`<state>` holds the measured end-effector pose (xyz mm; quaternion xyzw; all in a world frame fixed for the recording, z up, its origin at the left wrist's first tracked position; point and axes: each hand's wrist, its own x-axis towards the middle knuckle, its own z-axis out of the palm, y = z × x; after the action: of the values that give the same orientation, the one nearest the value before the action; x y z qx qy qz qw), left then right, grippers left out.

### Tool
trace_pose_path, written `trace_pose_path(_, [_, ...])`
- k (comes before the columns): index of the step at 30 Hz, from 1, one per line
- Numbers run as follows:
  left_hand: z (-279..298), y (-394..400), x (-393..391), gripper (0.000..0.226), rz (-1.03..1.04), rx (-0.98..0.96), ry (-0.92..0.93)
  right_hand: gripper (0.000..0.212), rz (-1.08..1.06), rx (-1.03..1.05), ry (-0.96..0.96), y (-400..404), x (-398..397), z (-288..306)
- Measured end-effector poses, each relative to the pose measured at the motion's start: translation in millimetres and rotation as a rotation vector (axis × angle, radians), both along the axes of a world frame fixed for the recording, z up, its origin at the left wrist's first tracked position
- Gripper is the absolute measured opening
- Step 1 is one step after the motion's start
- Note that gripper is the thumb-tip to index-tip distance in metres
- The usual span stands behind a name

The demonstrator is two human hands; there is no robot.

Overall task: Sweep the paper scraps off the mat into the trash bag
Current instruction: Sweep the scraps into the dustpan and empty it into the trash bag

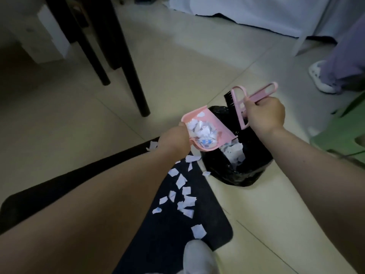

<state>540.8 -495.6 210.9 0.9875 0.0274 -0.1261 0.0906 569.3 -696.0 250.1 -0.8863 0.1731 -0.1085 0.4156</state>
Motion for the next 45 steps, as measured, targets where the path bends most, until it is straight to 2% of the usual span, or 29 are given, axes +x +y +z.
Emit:
trace_pose_path(4, [-4,-44,23,0.033,-0.098,0.241,-0.002,0.046,-0.031,-0.04,0.055,-33,5,-28])
trace_pose_path(9, [-6,-71,32,0.018,-0.167,0.409,-0.02,0.044,0.011,0.017,0.112,-48,2,-55])
trace_pose_path(13, [-7,-83,34,0.022,-0.243,0.528,-0.125,0.039,0.04,-0.01,0.151,-50,2,-67])
trace_pose_path(17, [-1,-95,33,0.034,-0.452,0.717,-0.22,0.032,0.041,-0.045,0.191,-58,-1,-73])
trace_pose_path(25, [7,-86,31,0.045,-0.691,0.828,-0.388,0.046,-0.061,-0.131,0.236,-64,-10,-71])
trace_pose_path(28, [6,-72,32,0.046,-0.636,0.772,-0.371,0.038,-0.109,-0.141,0.218,-59,-8,-70])
trace_pose_path(33, [-4,-21,34,0.03,-0.292,0.383,-0.196,0.046,-0.157,-0.034,0.075,-31,-4,-68])
trace_pose_path(36, [-18,40,20,0.031,-0.22,0.239,-0.119,0.049,-0.098,0.007,0.015,4,-4,-63])
trace_pose_path(41, [-51,162,-20,0.042,-0.106,0.212,-0.028,0.052,0.084,-0.015,-0.006,79,-4,-72])
trace_pose_path(45, [-90,241,-60,0.064,0.03,0.258,0.086,0.053,0.265,-0.04,0.061,129,-13,-85])
